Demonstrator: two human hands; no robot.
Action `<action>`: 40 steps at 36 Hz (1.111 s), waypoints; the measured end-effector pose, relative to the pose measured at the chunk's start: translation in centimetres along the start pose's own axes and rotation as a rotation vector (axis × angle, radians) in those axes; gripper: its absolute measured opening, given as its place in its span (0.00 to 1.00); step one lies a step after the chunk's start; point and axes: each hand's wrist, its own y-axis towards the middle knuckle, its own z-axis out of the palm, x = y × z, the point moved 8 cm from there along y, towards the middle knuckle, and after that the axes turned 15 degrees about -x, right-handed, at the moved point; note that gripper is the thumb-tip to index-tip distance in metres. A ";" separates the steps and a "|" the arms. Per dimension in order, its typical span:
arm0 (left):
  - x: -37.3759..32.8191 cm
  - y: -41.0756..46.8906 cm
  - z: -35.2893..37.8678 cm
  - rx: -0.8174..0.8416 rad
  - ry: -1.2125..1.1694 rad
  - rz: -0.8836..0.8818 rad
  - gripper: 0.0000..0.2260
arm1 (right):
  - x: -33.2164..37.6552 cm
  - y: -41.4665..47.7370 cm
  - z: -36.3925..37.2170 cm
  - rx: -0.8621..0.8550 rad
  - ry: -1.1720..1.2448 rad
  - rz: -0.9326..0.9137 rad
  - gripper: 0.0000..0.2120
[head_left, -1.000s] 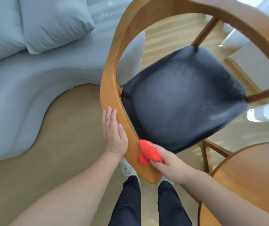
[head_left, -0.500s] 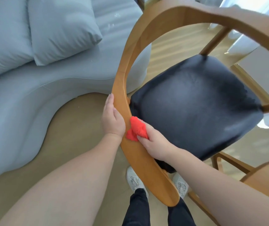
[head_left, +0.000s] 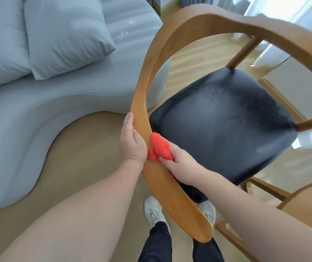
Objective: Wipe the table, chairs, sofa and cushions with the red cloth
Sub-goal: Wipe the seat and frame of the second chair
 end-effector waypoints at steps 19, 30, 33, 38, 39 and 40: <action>0.3 -1.6 -2.5 0.208 0.089 -0.021 0.22 | -0.9 -12.6 0.7 0.128 -0.765 -0.440 0.25; -0.3 0.6 -1.3 0.216 0.196 -0.112 0.20 | -3.0 -14.2 -3.3 -0.047 -0.393 -0.083 0.28; -0.4 2.0 -0.3 0.196 0.214 -0.115 0.19 | -1.7 -10.4 -2.0 -0.104 -0.255 -0.051 0.27; 0.7 1.6 0.2 0.067 0.117 -0.157 0.19 | 0.0 -4.7 -1.3 -0.183 0.066 -0.023 0.22; 0.8 1.5 0.1 0.038 0.094 -0.156 0.19 | 0.2 -3.6 -1.1 -0.183 0.102 -0.012 0.21; 0.9 1.5 0.2 0.023 0.086 -0.148 0.18 | 0.4 -2.4 -1.1 -0.190 0.124 0.000 0.19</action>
